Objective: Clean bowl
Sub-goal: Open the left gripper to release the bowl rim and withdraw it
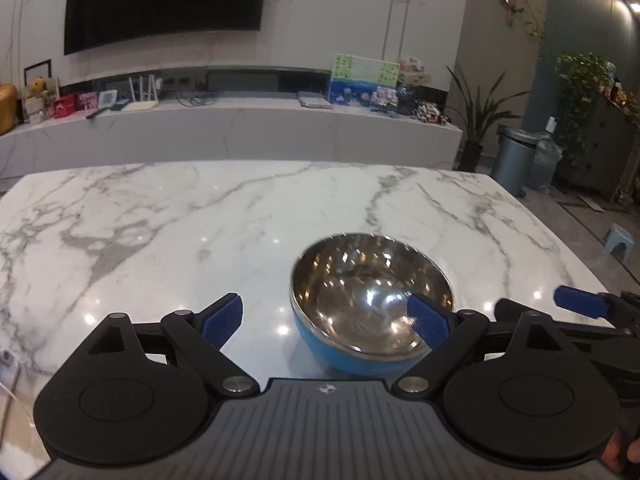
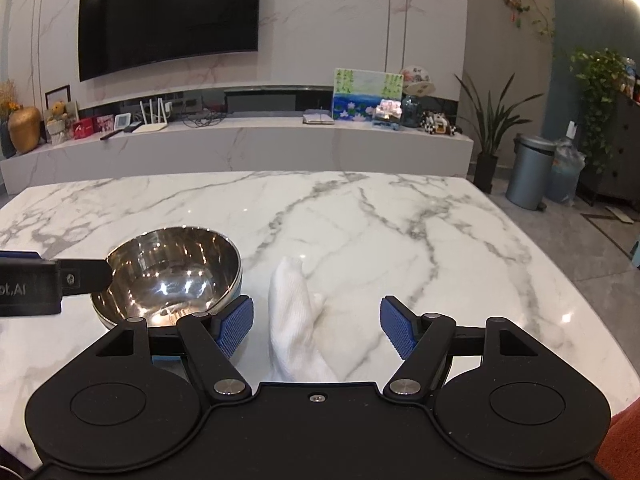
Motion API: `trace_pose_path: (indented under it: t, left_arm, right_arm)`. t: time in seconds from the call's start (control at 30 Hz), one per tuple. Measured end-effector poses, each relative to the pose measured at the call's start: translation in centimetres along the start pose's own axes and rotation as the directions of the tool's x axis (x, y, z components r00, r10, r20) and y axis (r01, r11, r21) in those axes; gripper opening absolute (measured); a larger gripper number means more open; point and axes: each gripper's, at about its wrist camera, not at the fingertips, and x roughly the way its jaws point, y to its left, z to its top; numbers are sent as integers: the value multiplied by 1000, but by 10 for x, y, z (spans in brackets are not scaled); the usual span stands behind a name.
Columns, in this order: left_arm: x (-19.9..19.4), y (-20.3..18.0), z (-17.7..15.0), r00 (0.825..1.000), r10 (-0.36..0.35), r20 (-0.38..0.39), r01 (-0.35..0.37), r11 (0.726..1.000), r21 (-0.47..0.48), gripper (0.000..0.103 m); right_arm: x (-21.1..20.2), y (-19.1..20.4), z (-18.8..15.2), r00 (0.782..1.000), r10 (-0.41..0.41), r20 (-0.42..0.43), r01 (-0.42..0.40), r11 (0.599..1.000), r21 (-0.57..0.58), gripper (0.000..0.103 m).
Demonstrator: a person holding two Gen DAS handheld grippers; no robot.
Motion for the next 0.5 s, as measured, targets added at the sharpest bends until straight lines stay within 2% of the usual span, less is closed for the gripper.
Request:
trace_pose_path:
  t: [0.2,0.5]
  left_arm:
    - [9,-1,-6,998,8,-68,-8,1000,5,90]
    - [13,2,-13,995,16,-102,-15,1000,4,90]
  right_arm:
    - [-1,2,-2,1000,1,-2,-1,1000,-11,68]
    - [-2,4,-3,1000,8,-8,-8,1000,-16,68]
